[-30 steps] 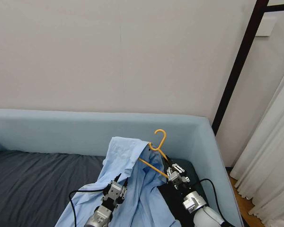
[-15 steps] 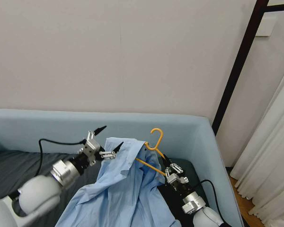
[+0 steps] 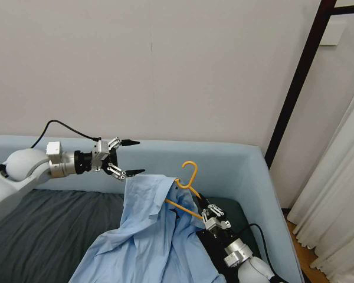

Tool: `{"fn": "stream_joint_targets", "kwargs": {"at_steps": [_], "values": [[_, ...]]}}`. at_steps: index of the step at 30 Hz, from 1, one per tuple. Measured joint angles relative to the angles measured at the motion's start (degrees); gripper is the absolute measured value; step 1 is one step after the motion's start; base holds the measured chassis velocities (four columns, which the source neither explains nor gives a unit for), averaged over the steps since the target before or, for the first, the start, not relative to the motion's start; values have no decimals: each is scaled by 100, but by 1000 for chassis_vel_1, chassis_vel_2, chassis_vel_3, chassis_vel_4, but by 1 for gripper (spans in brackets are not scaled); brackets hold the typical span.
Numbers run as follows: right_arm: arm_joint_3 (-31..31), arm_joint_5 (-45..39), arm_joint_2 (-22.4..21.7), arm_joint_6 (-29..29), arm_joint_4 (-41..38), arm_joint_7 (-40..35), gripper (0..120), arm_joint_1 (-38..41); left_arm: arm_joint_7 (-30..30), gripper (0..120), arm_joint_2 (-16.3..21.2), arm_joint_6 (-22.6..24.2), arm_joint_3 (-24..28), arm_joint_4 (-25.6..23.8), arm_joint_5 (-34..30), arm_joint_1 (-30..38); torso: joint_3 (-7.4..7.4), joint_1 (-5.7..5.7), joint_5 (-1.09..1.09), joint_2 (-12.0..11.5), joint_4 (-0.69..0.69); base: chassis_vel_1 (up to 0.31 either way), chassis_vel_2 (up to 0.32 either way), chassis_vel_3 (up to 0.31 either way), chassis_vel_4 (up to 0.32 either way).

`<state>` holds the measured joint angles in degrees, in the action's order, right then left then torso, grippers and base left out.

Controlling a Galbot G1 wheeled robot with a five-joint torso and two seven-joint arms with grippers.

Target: Pick up the clothes from the sofa and hang them on the clothes hanger.

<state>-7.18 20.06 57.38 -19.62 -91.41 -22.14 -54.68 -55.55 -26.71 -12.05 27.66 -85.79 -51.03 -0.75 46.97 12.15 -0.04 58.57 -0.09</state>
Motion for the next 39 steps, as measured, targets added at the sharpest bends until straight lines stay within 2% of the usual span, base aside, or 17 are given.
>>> {"fn": "stream_joint_targets", "kwargs": {"at_steps": [1, 4, 5, 9, 10, 12, 21, 26, 27, 31, 33, 36, 37, 39], "values": [[0, 0, 0, 0, 0, 0, 5, 0, 0, 100, 0, 0, 0, 0, 0, 0, 0, 0, 0, 0, 0, 0, 0, 0, 0], [9, -61, -56, 19, -79, 0, 5, 1, -426, 100, -521, 69, 939, 819, 174, 896, 0, 0, 1, 0, 0, 0, 0, 0, 0], [9, -61, -56, 19, -79, 0, 5, 1, -426, 100, -521, 69, 939, 819, 174, 896, 0, 0, 1, 0, 0, 0, 0, 0, 0], [76, -70, -88, 17, -125, 1, 5, -43, -588, 100, -1006, 122, 1747, 1409, 307, 1433, 0, 0, 1, 0, 4, 0, 0, 0, 0], [76, -70, -88, 17, -125, 1, 5, -43, -588, 100, -1006, 122, 1747, 1409, 307, 1433, 0, 0, 1, 0, 4, 0, 0, 0, 0], [76, -248, -113, 113, -189, -3, 5, -80, -594, 100, -1233, 139, 1962, 1595, 347, 1524, 0, 0, 0, 0, -1, 0, 0, 0, 0], [93, -230, -128, 92, -171, 5, 5, -94, -544, 100, -1635, 106, 2180, 1978, 482, 1529, 0, 0, 1, 0, 3, 0, 0, 0, 0], [110, -120, -161, 23, -169, 34, 5, -124, -614, 81, -1869, 52, 2283, 2252, 614, 1485, -1, 0, 0, 0, 1, 0, 0, 0, 0], [110, -120, -161, 23, -169, 34, 5, -124, -614, 81, -1869, 52, 2283, 2252, 614, 1485, -1, 0, 0, 0, 1, 0, 0, 0, 0], [101, -100, -172, -4, -163, 56, 5, -95, -667, 63, -1911, 9, 2319, 2285, 633, 1414, 0, 0, 0, 0, 1, 0, 0, 0, 0], [95, -87, -176, -19, -162, 60, 5, -97, -673, 60, -1910, 4, 2322, 2273, 633, 1393, -1, 0, 0, 0, 2, 0, 0, 0, 0], [80, -43, -194, -70, -161, 69, 5, -112, -665, 44, -1892, 2, 2322, 2246, 520, 1322, -1, 0, -1, 0, 1, 0, 0, 0, 0], [80, -43, -194, -70, -161, 69, 5, -112, -665, 44, -1892, 2, 2322, 2246, 520, 1322, -1, 0, -1, 0, 1, 0, 0, 0, 0], [78, -42, -201, -78, -159, 74, 5, -116, -676, 36, -1875, 0, 2322, 2249, 511, 1297, -1, -1, 0, 0, 1, 0, 0, 0, 0]]}}
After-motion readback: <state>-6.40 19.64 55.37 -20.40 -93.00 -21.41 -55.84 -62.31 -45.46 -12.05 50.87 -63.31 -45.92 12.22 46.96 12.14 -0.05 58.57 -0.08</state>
